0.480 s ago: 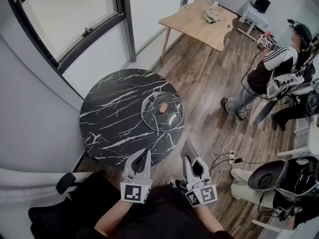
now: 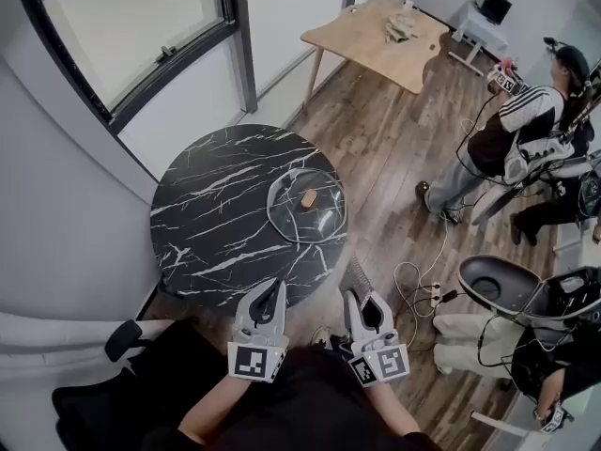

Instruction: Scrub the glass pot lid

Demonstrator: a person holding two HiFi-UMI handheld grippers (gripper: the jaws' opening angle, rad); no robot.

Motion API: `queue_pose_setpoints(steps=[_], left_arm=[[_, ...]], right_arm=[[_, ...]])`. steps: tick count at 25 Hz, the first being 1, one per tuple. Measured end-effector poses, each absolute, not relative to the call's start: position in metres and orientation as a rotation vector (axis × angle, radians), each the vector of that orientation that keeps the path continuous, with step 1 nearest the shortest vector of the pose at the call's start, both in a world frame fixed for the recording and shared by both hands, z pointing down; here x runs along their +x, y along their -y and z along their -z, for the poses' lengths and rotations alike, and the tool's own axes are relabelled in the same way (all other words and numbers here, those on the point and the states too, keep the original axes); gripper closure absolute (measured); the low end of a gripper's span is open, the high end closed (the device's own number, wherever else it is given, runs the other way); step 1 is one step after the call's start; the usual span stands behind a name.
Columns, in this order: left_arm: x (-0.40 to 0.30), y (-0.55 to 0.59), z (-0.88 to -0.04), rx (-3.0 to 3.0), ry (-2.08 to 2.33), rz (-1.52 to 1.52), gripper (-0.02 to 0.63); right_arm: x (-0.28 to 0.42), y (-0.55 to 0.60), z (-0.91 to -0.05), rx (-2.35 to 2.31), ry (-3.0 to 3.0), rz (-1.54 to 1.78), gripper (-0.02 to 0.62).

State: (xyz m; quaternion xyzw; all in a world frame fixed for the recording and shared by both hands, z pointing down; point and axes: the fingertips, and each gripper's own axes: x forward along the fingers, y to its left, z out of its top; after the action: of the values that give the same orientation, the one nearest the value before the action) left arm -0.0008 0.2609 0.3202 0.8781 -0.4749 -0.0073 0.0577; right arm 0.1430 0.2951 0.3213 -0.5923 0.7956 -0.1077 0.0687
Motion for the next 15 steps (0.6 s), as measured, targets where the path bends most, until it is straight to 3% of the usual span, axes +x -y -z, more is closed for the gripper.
queue_pose_setpoints(steps=[15], left_arm=[[-0.046, -0.25, -0.334, 2.645, 1.407, 0.033, 0.603]], right_arm=[[0.116, -0.279, -0.318, -1.863, -2.357, 0.311, 0.518]])
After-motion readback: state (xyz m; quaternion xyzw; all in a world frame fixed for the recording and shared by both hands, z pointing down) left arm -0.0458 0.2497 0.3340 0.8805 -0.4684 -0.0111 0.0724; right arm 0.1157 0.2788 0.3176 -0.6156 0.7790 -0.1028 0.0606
